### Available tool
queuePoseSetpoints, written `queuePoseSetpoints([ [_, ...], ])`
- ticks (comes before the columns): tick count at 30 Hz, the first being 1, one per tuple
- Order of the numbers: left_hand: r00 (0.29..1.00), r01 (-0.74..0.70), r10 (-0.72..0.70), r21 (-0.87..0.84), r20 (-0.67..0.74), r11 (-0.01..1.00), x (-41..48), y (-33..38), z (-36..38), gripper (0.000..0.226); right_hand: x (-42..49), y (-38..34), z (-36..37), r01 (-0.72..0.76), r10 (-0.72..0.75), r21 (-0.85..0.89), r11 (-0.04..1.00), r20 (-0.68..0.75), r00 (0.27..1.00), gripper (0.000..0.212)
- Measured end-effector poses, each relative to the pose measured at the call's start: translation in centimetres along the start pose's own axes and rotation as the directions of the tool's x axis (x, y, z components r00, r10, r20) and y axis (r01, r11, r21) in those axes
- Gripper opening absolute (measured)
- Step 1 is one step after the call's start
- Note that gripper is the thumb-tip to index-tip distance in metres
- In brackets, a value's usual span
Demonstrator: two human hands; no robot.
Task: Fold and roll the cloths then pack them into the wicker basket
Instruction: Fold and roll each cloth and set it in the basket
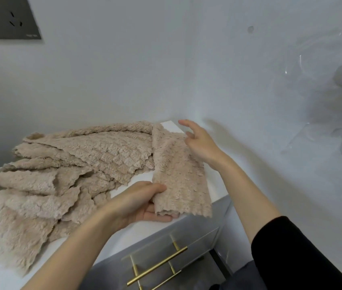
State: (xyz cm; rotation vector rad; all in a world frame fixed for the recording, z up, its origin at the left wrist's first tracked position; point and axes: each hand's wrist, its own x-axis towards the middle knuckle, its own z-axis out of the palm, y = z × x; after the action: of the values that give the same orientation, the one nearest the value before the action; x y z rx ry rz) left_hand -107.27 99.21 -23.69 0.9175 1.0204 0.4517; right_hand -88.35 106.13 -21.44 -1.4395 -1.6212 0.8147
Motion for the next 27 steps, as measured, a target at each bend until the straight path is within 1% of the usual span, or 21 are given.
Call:
queuePoseSetpoints([
  [2,1.0,0.004,-0.004,0.006,0.0,1.0,-0.2,0.1,-0.2,0.026,-0.6,0.1,-0.4,-0.019,0.023,-0.121,0.993,0.037,0.999,0.048],
  [3,1.0,0.004,-0.004,-0.02,-0.015,1.0,-0.2,0.1,-0.1,0.025,-1.0,0.1,-0.6,-0.025,0.032,-0.176,0.984,0.038,0.999,0.044],
  [4,0.999,0.005,-0.007,-0.057,-0.038,0.998,-0.3,0.1,0.0,0.023,-1.4,0.2,-0.8,-0.035,0.039,-0.235,0.971,0.014,0.999,0.039],
  [6,0.997,0.001,-0.009,-0.107,-0.074,0.994,-0.2,-0.1,0.3,0.019,-2.2,0.7,-1.3,-0.096,0.071,-0.338,0.936,-0.085,0.994,0.027],
  [8,0.999,0.004,-0.013,-0.167,-0.051,0.986,-0.3,-0.4,0.9,0.02,-3.0,1.2,-2.0,-0.222,0.182,-0.401,0.889,-0.136,0.974,0.014],
  [10,1.0,0.004,0.0,-0.249,0.017,0.968,-0.5,-0.6,1.3,0.024,-4.0,1.4,-2.9,-0.338,0.328,-0.447,0.828,-0.102,0.939,0.02],
  [12,0.994,0.016,0.024,-0.35,0.109,0.937,-0.9,-0.5,1.6,0.031,-4.9,1.4,-3.4,-0.438,0.46,-0.382,0.814,-0.038,0.887,0.029],
  [14,0.979,0.022,0.065,-0.42,0.193,0.907,-1.1,-0.4,1.7,0.04,-5.6,1.2,-3.7,-0.503,0.526,-0.247,0.828,0.035,0.849,0.035],
  [16,0.973,0.019,0.092,-0.468,0.213,0.883,-1.2,-0.4,1.9,0.044,-6.1,0.9,-3.7,-0.543,0.558,-0.142,0.828,0.101,0.824,0.039],
  [19,0.974,0.033,0.085,-0.507,0.209,0.861,-1.0,-0.7,2.0,0.045,-6.7,0.5,-3.5,-0.563,0.572,-0.102,0.82,0.187,0.799,0.038],
  [22,0.98,0.019,0.071,-0.446,0.184,0.895,-1.0,-1.0,2.1,0.038,-7.1,0.3,-3.2,-0.544,0.537,-0.039,0.838,0.229,0.812,0.031],
  [24,0.991,-0.037,0.08,-0.358,0.108,0.933,-0.8,-1.1,2.2,0.028,-7.3,0.3,-3.4,-0.535,0.513,0.048,0.843,0.223,0.829,0.023],
  [25,0.995,-0.069,0.088,-0.281,0.056,0.957,-0.7,-1.1,2.2,0.022,-7.4,0.3,-3.5,-0.52,0.5,0.067,0.851,0.197,0.844,0.019],
  [26,0.995,-0.1,0.102,-0.17,0.002,0.98,-0.7,-1.2,2.2,0.018,-7.4,0.5,-3.7,-0.486,0.478,0.03,0.874,0.139,0.868,0.018],
  [27,0.991,-0.126,0.125,-0.038,-0.046,0.991,-0.8,-1.3,2.2,0.017,-7.5,0.7,-4.0,-0.44,0.444,-0.069,0.895,0.057,0.894,0.02],
])
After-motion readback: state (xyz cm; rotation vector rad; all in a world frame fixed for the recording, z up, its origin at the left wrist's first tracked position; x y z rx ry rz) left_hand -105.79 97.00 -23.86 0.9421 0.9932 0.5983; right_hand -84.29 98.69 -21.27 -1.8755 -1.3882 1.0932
